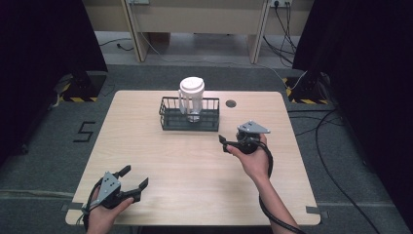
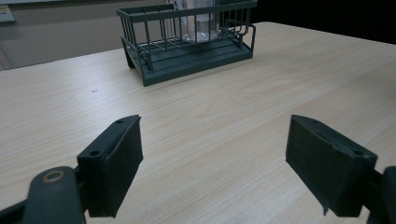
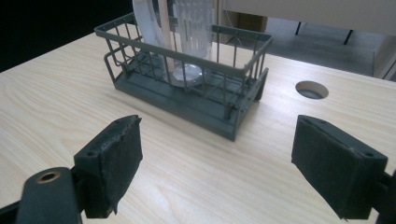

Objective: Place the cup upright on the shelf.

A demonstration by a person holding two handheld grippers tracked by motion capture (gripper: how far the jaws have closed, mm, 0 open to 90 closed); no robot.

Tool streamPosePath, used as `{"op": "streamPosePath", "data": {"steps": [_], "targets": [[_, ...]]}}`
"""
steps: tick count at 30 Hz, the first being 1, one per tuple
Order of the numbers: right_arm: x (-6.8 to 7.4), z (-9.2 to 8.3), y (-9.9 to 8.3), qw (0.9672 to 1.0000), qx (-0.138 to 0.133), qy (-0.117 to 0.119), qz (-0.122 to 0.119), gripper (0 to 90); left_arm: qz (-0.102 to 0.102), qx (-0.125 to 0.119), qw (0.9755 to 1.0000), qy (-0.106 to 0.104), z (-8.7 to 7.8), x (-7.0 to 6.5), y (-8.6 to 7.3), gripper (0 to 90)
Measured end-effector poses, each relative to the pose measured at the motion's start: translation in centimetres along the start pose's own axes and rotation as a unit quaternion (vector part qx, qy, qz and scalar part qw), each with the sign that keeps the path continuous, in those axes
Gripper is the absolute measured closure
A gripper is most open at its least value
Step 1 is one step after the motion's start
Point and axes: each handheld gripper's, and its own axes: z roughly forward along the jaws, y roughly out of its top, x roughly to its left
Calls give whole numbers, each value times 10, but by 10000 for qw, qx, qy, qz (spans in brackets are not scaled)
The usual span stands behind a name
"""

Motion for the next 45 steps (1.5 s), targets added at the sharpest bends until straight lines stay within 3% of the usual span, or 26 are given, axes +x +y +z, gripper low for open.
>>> {"op": "streamPosePath", "data": {"steps": [23, 45], "targets": [[-32, -47, -53, 9991, 131, -354, 202, 175, -1, 12, 10000, 27, 0, 0, 0, 180], [-35, -84, -112, 9984, -115, -448, 330, 186, 12, 25, 10000, 69, 0, 0, 0, 181]]}}
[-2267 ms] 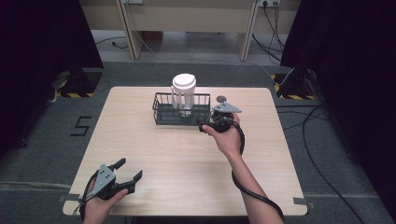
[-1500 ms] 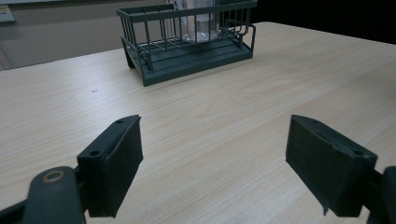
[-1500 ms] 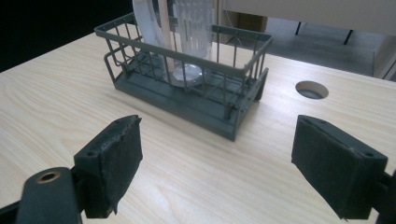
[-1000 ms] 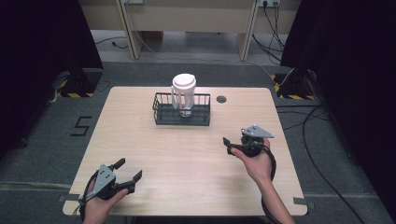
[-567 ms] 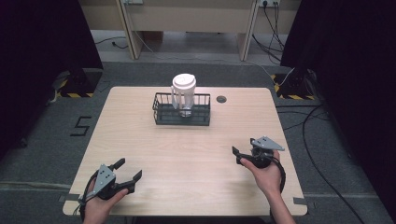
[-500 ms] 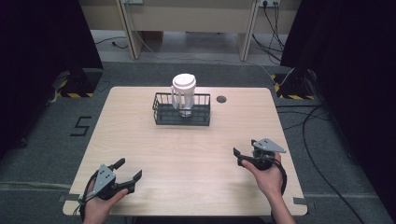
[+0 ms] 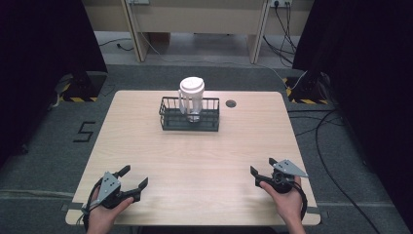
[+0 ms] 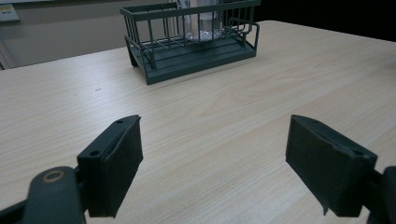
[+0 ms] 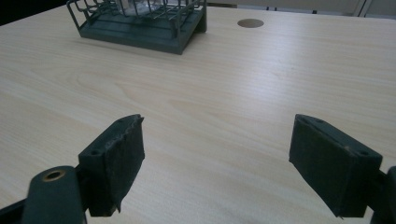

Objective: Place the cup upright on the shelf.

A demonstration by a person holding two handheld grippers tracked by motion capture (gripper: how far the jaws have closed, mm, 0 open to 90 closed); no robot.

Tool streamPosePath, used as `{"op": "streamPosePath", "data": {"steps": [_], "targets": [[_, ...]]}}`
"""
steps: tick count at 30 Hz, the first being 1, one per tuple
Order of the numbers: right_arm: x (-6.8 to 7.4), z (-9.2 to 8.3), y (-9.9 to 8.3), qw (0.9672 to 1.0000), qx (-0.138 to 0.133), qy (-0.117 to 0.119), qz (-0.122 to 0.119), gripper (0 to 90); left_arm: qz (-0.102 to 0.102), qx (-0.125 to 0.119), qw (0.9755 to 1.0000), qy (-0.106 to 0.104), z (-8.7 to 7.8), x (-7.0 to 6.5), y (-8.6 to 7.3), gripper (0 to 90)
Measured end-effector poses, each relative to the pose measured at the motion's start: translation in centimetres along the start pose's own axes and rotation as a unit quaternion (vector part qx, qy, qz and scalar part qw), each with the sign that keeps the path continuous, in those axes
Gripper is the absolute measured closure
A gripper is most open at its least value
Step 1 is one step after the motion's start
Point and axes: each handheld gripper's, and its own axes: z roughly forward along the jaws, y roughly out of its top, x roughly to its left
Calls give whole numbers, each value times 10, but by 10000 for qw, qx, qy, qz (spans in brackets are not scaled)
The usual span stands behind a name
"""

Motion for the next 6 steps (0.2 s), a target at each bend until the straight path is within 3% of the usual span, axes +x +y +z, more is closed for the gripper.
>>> {"op": "streamPosePath", "data": {"steps": [6], "targets": [[2, -2, -3, 9999, -128, 58, 9, 169, 13, 7, 10000, 38, 0, 0, 0, 180]]}}
